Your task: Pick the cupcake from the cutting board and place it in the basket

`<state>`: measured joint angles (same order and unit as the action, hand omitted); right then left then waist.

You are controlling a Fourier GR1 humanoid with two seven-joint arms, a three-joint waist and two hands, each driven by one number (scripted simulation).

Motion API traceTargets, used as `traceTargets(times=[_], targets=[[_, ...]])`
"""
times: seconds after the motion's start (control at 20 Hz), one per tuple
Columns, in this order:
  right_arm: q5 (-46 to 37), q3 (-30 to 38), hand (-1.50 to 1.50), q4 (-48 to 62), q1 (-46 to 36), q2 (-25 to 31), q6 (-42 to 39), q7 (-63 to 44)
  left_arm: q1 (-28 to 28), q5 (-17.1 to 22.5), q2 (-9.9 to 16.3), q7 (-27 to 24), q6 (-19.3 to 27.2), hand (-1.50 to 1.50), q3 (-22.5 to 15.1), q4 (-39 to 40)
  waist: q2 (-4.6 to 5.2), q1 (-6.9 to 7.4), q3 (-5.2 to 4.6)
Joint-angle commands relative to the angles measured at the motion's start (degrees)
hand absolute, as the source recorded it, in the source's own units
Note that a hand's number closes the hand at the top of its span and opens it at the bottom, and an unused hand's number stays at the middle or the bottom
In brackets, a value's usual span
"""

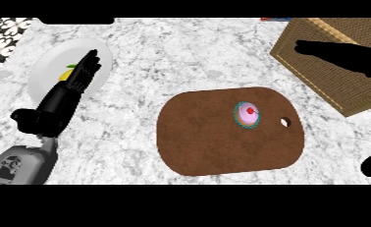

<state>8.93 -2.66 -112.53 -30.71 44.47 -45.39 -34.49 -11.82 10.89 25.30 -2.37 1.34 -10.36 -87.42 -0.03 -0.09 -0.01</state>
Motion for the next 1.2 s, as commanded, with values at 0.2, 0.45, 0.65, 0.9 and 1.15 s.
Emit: traceTargets(times=[0.2,0.45,0.65,0.9,1.15], targets=[[-14.4,-0.8,-1.50,3.2,6.2,-9.3,3.1,9.6,2.7,-0.6,-0.2,-1.2,-4.3,0.00,3.0,-1.3,0.05,0.43,0.02],[-29.6,-8.0,-1.50,6.2,12.3,-15.5,11.0,21.2,1.1,-3.7,-3.7,-1.3,-2.5,0.00,1.9,1.8,0.15,0.30,0.04],[-35.8,-7.6,-1.50,15.7,9.7,-16.1,13.6,27.8,2.4,-4.4,-4.1,2.5,-3.3,0.00,2.3,-4.1,0.09,0.56,0.03],[-39.4,-6.5,-1.50,19.9,10.1,-17.1,16.2,35.1,-1.0,-5.5,-5.1,4.3,-4.6,0.00,4.5,-1.1,0.11,0.33,0.03],[-41.0,-7.6,-1.50,15.5,13.1,-21.6,14.7,33.7,3.2,-7.8,-7.3,0.5,-6.2,0.00,5.9,-2.3,0.01,0.20,0.01]])
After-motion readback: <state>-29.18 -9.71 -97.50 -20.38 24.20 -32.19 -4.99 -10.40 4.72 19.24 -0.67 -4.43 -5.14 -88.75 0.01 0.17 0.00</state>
